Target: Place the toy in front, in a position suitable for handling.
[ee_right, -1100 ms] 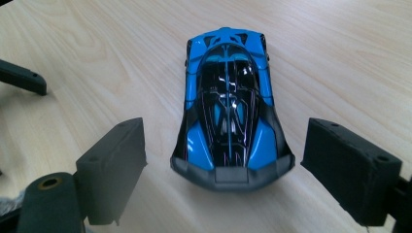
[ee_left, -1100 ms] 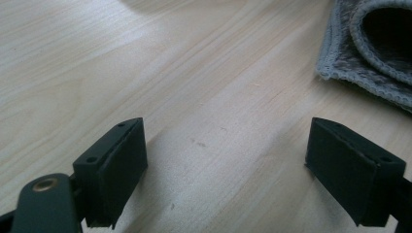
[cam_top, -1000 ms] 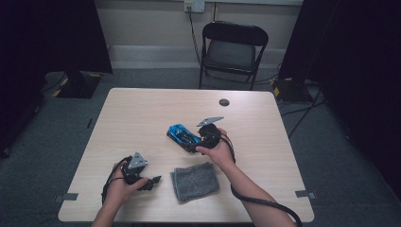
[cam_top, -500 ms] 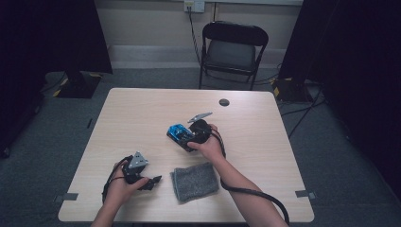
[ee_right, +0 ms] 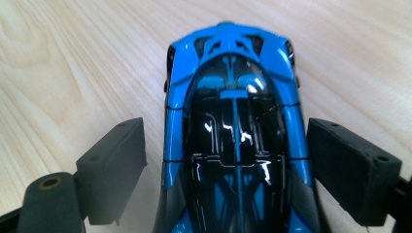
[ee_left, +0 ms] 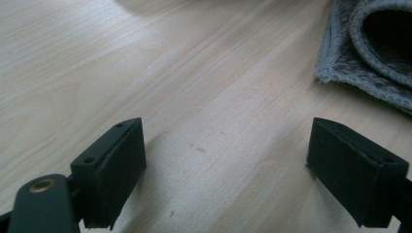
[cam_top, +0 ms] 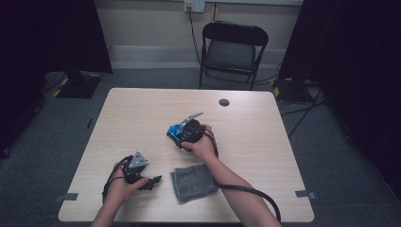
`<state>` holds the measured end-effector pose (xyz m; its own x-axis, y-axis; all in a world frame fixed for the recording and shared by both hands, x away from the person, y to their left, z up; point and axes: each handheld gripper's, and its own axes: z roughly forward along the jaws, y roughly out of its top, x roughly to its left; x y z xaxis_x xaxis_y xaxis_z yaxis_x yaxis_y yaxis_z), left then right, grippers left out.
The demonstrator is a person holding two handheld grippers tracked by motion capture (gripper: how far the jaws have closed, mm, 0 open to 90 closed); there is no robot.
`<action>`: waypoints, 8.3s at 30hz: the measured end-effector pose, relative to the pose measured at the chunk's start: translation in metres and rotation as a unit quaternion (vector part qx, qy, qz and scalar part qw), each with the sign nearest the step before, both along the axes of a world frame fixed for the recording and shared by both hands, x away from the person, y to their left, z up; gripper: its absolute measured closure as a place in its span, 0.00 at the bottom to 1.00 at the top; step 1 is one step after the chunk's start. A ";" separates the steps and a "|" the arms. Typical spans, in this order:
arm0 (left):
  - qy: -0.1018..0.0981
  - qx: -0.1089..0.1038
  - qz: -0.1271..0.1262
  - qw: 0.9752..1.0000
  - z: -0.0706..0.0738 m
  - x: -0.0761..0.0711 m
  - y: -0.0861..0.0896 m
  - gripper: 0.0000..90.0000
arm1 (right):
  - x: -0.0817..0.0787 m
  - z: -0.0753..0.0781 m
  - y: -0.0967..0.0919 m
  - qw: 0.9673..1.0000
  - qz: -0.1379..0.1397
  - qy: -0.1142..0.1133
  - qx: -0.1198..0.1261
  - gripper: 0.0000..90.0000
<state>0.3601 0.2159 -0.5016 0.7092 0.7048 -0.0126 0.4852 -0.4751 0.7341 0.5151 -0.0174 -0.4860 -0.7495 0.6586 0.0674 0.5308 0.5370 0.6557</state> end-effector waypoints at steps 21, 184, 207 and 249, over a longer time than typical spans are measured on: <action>-0.001 0.001 0.000 1.000 0.000 0.000 0.000 0.15 | -0.006 -0.004 0.000 0.999 -0.010 -0.022 -0.026 0.29; -0.003 0.001 0.004 1.000 0.000 0.001 -0.002 0.15 | -0.084 -0.016 -0.161 0.998 -0.014 -0.064 0.017 0.17; -0.031 -0.067 -0.071 0.995 0.034 -0.010 -0.029 0.27 | -0.085 -0.016 -0.163 0.997 -0.015 -0.065 0.026 0.26; -0.008 -0.012 -0.161 0.987 0.007 -0.021 -0.104 0.57 | -0.083 -0.016 -0.162 0.997 -0.015 -0.065 0.026 0.26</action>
<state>0.3396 0.1123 -0.4944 0.8965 0.4429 -0.0129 0.3001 -0.5854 0.7532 0.4317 -0.1797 -0.5016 -0.7335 0.6797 0.0055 0.4557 0.4857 0.7460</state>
